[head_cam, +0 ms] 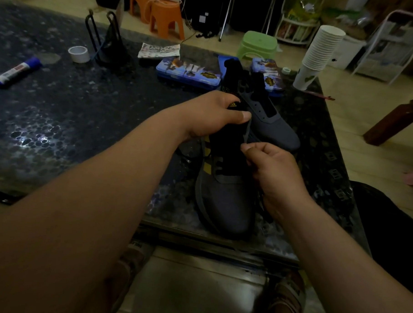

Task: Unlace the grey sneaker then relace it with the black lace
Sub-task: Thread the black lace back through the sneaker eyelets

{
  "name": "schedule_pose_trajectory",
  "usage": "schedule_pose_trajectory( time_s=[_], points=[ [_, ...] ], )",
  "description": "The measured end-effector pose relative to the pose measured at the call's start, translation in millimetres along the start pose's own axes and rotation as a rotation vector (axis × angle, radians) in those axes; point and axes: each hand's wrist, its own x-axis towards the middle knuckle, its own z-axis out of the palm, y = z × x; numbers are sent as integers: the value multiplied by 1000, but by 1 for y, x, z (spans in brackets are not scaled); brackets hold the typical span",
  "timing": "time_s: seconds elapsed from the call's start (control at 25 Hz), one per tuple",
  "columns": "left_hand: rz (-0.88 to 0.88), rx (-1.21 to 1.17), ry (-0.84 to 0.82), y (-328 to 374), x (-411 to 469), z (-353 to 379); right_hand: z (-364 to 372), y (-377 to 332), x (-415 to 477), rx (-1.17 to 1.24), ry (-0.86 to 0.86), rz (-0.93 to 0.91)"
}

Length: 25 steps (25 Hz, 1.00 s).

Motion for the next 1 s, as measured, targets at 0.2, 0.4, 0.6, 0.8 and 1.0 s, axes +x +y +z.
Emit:
schedule_pose_trajectory(
  time_s=[0.2, 0.4, 0.6, 0.8, 1.0],
  points=[
    [9, 3, 2, -1, 2, 1, 2, 2, -4, -12, 34, -46],
    [24, 15, 8, -1, 2, 2, -2, 2, 0, -200, 95, -92],
    [21, 24, 18, -3, 3, 4, 2, -3, -8, -157, 80, -102],
    [46, 64, 36, 5, -2, 13, 8, -6, -10, -51, 42, -14],
    [124, 164, 279, -1, -19, 1, 11, -6, -5, 57, 29, 67]
  ],
)
